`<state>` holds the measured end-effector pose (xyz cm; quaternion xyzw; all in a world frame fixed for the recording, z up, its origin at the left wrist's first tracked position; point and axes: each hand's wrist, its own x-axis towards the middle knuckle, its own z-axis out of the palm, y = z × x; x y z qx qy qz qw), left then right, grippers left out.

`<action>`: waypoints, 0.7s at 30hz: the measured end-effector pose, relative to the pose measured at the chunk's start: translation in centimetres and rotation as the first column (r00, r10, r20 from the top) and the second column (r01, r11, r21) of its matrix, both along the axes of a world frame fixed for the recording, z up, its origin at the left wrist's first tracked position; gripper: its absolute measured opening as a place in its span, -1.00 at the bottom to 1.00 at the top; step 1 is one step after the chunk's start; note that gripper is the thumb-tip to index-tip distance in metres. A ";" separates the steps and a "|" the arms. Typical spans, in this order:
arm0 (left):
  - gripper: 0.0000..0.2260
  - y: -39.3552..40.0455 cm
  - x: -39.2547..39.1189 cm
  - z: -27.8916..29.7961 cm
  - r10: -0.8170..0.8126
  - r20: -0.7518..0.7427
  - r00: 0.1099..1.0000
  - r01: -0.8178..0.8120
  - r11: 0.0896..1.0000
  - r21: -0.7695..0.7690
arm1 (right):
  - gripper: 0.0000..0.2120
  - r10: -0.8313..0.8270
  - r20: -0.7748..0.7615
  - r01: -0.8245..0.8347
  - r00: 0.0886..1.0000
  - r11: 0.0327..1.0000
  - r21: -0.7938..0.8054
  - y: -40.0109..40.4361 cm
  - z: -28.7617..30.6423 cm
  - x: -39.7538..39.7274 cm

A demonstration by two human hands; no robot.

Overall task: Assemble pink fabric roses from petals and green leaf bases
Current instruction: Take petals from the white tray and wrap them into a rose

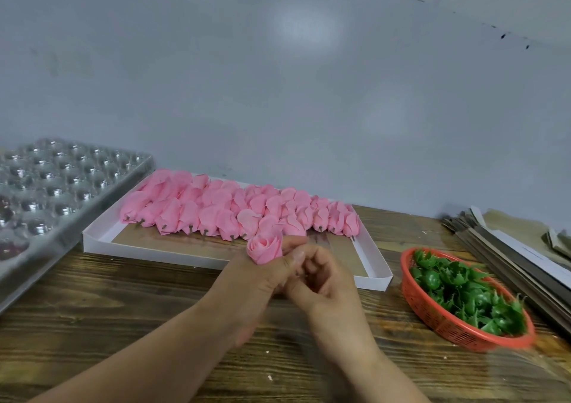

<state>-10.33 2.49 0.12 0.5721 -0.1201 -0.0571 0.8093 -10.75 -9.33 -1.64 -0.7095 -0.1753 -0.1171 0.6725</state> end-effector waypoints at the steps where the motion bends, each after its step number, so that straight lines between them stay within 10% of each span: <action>1: -0.92 0.0 0.5 -0.4 0.066 0.009 0.998 -0.066 0.998 0.009 | -0.73 -0.097 0.045 0.103 0.994 0.984 -0.148 -0.6 0.4 0.2; 10: -0.78 0.0 2.2 -1.9 0.041 -0.043 0.998 -0.042 0.999 -0.012 | -0.72 -0.616 0.170 0.579 0.769 0.559 -0.594 -12.5 6.5 1.6; 15: -0.75 0.1 2.4 -1.9 0.044 -0.080 0.996 -0.042 0.999 0.033 | -0.86 -0.699 0.024 0.239 0.714 0.212 -0.948 -17.5 7.0 1.9; 21: -0.71 0.0 2.6 -1.9 -0.005 -0.085 0.996 0.009 0.999 0.048 | -0.86 -0.671 -0.150 -0.175 0.727 0.031 -0.984 -17.5 6.0 2.7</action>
